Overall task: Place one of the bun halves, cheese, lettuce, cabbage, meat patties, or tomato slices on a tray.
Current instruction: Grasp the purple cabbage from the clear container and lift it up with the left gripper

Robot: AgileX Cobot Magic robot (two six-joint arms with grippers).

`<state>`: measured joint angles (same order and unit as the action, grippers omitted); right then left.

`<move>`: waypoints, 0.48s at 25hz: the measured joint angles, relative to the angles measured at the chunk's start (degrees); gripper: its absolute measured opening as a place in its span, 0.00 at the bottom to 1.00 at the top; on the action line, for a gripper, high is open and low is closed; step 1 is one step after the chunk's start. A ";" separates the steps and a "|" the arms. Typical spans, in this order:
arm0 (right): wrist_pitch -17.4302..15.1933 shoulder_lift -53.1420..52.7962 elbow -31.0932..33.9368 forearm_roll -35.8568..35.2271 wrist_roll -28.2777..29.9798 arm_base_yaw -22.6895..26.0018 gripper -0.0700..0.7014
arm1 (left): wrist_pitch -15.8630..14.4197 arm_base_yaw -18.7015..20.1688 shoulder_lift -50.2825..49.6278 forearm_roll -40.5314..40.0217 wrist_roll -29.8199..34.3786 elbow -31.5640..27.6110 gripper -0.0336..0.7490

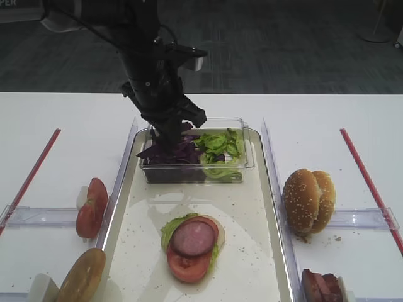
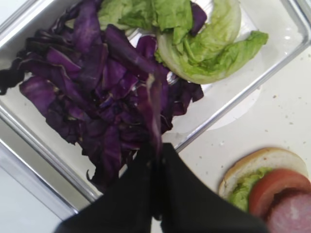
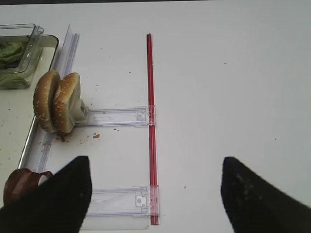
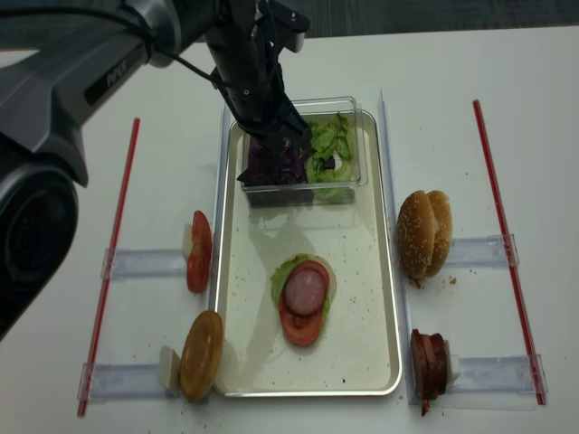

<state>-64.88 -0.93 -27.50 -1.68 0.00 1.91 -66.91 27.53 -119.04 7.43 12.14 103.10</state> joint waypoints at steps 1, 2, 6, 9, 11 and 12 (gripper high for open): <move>0.00 0.00 0.00 0.00 0.00 0.00 0.83 | -0.09 0.22 0.12 0.00 0.00 0.00 0.02; 0.00 0.00 0.00 0.00 0.00 0.00 0.83 | -0.21 0.24 0.51 0.00 0.00 0.00 0.02; 0.00 0.00 0.00 0.00 0.00 0.00 0.83 | -1.15 0.35 2.60 0.00 0.00 0.00 0.02; 0.00 0.00 0.00 0.00 0.00 0.00 0.83 | -2.34 0.35 4.17 0.23 0.00 0.03 0.02; 0.00 0.00 0.00 0.00 0.00 0.00 0.83 | -3.09 0.35 5.01 0.59 0.00 0.25 0.02; 0.00 0.00 0.00 0.00 0.00 0.00 0.83 | -3.24 0.35 5.14 0.96 0.30 0.25 0.02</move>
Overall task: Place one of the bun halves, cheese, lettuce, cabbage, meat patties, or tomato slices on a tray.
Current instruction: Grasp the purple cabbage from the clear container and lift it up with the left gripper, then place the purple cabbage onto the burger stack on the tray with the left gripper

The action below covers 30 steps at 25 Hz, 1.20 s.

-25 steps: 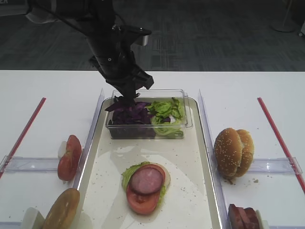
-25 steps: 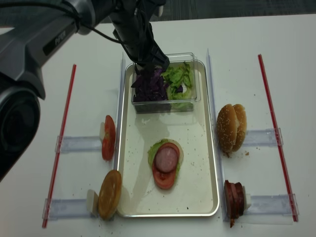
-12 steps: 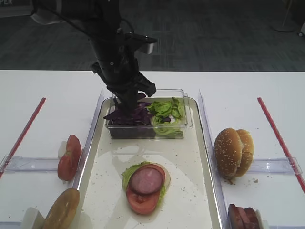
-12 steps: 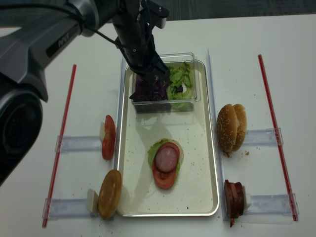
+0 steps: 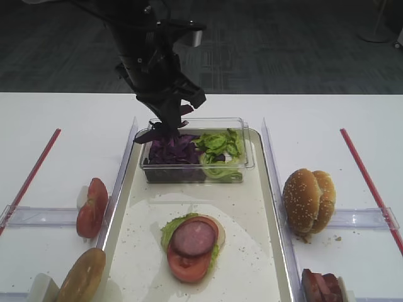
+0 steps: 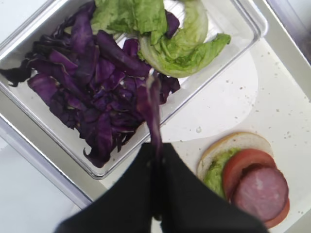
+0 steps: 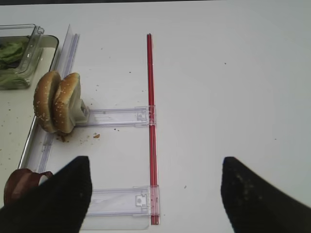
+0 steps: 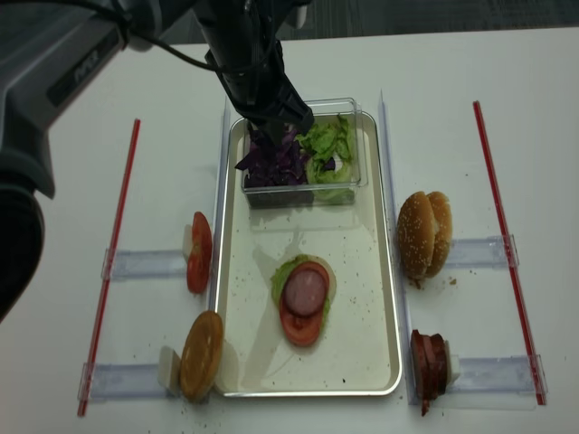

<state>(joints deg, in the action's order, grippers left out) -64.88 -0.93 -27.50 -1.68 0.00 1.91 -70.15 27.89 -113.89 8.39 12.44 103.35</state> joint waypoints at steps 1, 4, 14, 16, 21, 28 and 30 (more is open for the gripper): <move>0.00 0.00 0.00 0.00 0.00 0.00 0.83 | -0.13 0.00 0.23 0.57 0.15 0.00 0.02; 0.00 0.00 0.00 0.00 0.00 0.00 0.83 | -0.27 0.00 0.25 2.86 0.50 0.08 0.02; 0.00 0.00 0.00 0.00 0.00 0.00 0.83 | -0.31 2.48 1.95 4.09 0.79 0.08 0.02; 0.00 0.00 0.00 0.00 0.00 0.00 0.83 | -0.40 3.81 2.18 3.96 0.66 0.08 0.02; 0.00 0.00 0.00 0.00 0.00 0.00 0.83 | -0.44 7.54 2.18 1.73 -0.90 0.08 0.02; 0.00 0.00 0.00 0.00 0.00 0.00 0.83 | -0.44 10.43 3.73 1.12 -2.22 -2.36 0.02; 0.00 0.00 0.00 0.00 0.00 0.00 0.83 | -0.55 10.82 4.61 1.03 -2.60 -4.01 0.02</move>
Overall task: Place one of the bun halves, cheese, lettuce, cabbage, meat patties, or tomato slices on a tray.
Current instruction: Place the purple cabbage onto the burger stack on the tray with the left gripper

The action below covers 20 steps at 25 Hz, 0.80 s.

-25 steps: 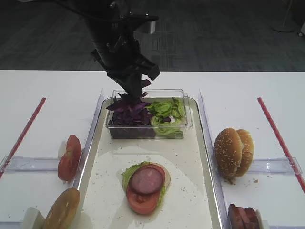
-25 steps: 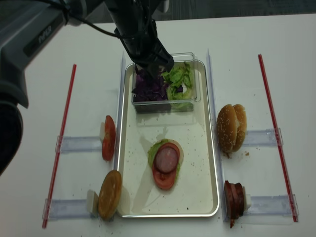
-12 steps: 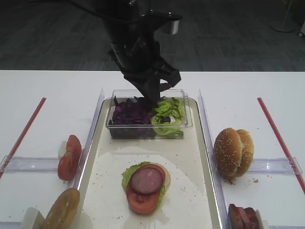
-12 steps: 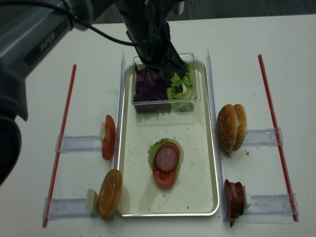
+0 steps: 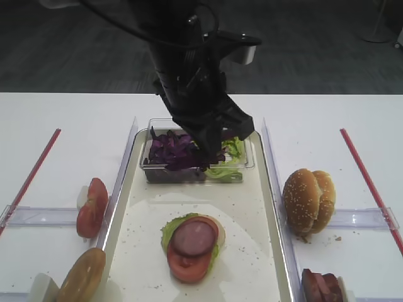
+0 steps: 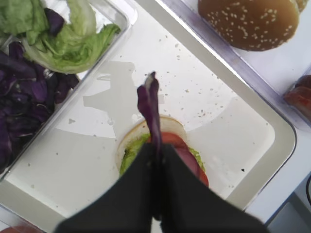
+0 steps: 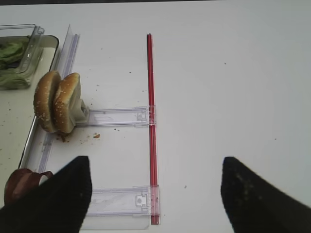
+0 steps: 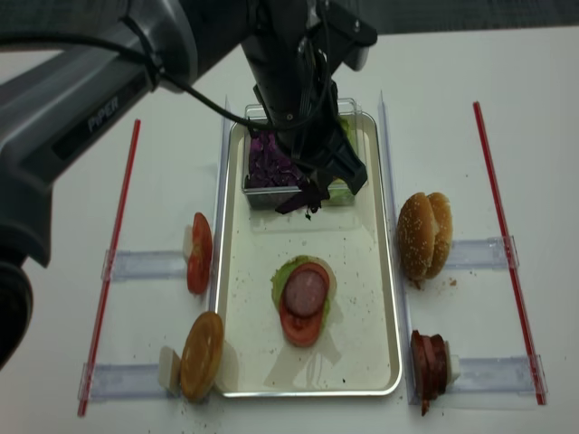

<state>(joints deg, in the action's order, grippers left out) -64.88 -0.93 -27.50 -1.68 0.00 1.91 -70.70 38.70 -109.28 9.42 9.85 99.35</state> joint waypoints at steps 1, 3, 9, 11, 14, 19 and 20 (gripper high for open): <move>0.00 0.00 0.00 0.00 0.00 0.00 0.83 | 0.00 0.13 0.44 0.00 -0.14 -0.80 0.02; 0.00 0.00 0.00 0.00 0.00 0.00 0.83 | 0.00 0.48 1.12 0.00 -0.46 -2.34 0.02; 0.00 0.00 0.00 0.00 0.00 0.00 0.83 | 0.11 2.37 2.53 0.00 -0.60 -6.68 0.02; 0.00 0.00 0.00 0.00 0.00 0.00 0.83 | 0.22 2.94 2.53 0.11 -0.64 -8.54 0.02; 0.00 0.00 0.00 0.00 0.00 0.00 0.83 | 0.33 3.41 2.53 0.11 -0.64 -11.17 0.02; 0.00 0.00 0.00 0.00 0.00 0.00 0.83 | 0.44 3.41 2.53 0.11 -0.64 -14.86 0.02; 0.00 0.00 0.00 0.00 0.00 0.00 0.83 | 0.44 3.41 2.53 0.11 -0.49 -15.10 0.02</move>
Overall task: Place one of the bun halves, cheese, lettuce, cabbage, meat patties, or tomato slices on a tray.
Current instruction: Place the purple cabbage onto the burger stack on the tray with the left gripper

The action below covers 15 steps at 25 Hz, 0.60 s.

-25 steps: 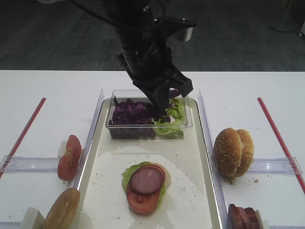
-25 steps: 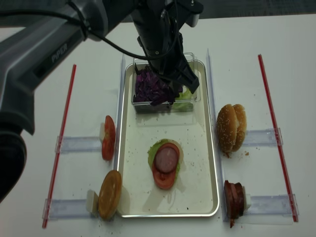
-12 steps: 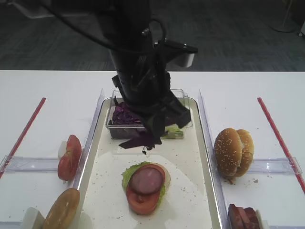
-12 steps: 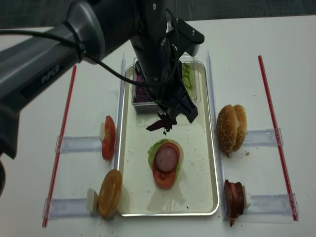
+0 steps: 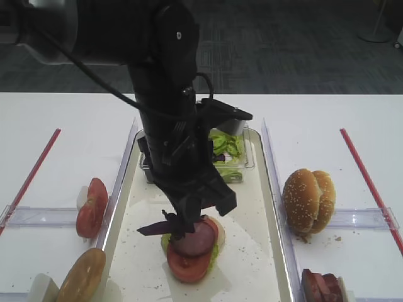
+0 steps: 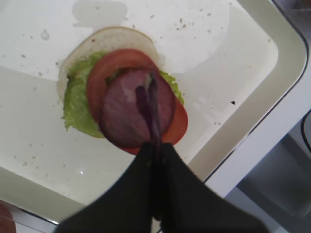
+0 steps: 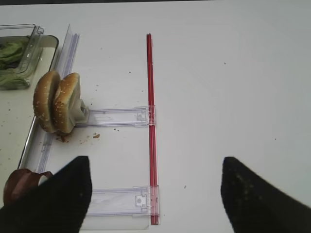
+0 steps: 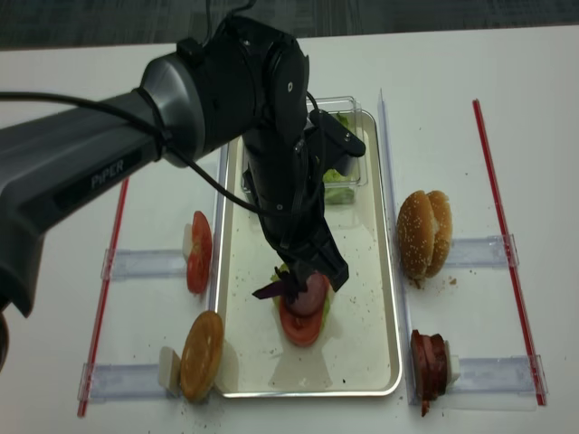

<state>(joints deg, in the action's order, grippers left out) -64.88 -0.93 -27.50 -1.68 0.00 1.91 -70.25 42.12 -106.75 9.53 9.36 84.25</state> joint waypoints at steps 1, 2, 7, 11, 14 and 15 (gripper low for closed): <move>0.00 0.00 0.00 0.00 0.00 0.00 0.83 | 0.08 0.00 0.00 0.00 0.07 -0.14 0.02; 0.00 0.00 0.00 0.00 0.00 0.00 0.83 | 0.08 0.00 0.00 0.00 0.18 -0.14 0.02; 0.00 0.00 0.00 0.00 0.00 0.00 0.83 | 0.25 0.00 0.00 0.12 0.18 -0.14 0.02; 0.00 0.00 0.00 0.00 0.00 0.00 0.83 | 0.34 0.00 0.00 0.12 0.18 -0.14 0.02; 0.00 0.00 0.00 0.00 0.00 0.00 0.83 | 0.34 0.00 0.00 0.12 0.18 -0.14 0.02; 0.00 0.00 0.00 0.00 0.00 0.00 0.83 | 0.34 0.00 0.00 0.12 0.18 -0.14 0.02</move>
<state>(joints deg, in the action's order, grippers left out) -64.88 -0.93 -27.50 -1.68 0.00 1.91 -69.91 42.12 -106.75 9.65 9.53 84.11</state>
